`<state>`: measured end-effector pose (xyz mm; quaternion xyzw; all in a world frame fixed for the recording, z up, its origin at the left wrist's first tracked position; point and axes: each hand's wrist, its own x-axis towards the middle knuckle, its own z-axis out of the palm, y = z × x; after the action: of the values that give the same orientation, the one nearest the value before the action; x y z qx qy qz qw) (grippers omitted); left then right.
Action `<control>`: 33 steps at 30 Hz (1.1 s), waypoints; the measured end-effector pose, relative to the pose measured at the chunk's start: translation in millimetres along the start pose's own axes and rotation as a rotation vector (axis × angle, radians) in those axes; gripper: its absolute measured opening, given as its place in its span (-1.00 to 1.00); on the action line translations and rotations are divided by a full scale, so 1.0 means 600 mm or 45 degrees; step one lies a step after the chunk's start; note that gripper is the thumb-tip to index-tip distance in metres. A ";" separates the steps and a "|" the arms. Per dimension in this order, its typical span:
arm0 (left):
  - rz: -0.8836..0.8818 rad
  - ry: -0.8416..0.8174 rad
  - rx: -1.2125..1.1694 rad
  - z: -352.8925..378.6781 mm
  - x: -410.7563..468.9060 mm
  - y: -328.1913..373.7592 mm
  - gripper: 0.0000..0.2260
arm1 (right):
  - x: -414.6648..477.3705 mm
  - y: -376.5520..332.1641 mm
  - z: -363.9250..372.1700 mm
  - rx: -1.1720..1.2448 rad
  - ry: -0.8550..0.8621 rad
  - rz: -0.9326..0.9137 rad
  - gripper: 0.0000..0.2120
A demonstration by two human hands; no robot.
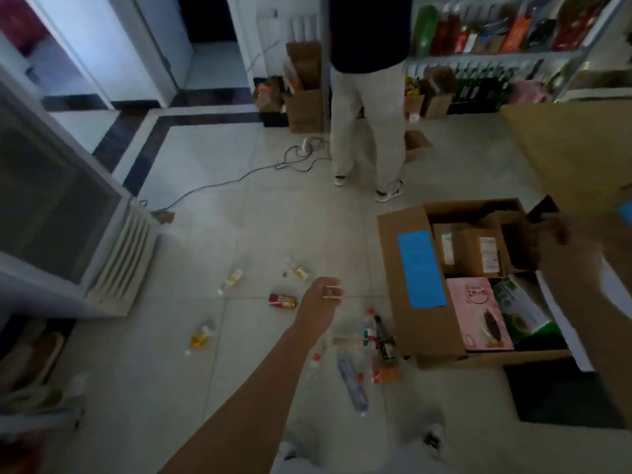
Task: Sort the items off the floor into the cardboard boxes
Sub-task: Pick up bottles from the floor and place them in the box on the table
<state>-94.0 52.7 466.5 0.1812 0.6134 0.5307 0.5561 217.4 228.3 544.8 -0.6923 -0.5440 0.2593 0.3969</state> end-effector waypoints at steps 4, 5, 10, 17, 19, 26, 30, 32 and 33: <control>-0.090 0.265 -0.155 -0.100 -0.009 -0.045 -0.66 | -0.166 -0.002 0.184 -0.074 -0.552 0.040 -0.77; -0.116 0.294 -0.229 -0.122 -0.015 -0.055 -0.66 | -0.200 0.012 0.223 -0.059 -0.642 0.096 -0.74; -0.182 0.503 -0.361 -0.216 -0.025 -0.134 -0.69 | -0.300 0.100 0.369 -0.223 -0.994 0.303 -0.69; -0.323 0.592 -0.167 -0.272 0.039 -0.396 -0.62 | -0.373 0.316 0.555 -0.343 -1.235 0.619 -0.75; -0.371 0.587 -0.064 -0.274 0.082 -0.481 -0.58 | -0.396 0.396 0.612 -0.388 -1.296 0.670 -0.81; -0.467 0.589 -0.043 -0.248 0.220 -0.741 -0.54 | -0.442 0.638 0.771 -0.579 -1.437 0.664 -0.85; -0.523 0.580 -0.053 -0.251 0.278 -0.857 -0.55 | -0.442 0.734 0.880 -0.642 -1.462 0.652 -0.89; -0.548 0.550 -0.019 -0.258 0.310 -0.907 -0.55 | -0.443 0.783 0.939 -0.643 -1.413 0.596 -0.93; -0.546 0.536 -0.002 -0.263 0.327 -0.933 -0.55 | -0.445 0.806 0.968 -0.641 -1.382 0.576 -0.84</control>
<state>-88.2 -66.3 -135.7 -0.0669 0.7392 0.4276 0.5161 -50.4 82.9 -196.8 -0.6323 -0.5521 0.5147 -0.1743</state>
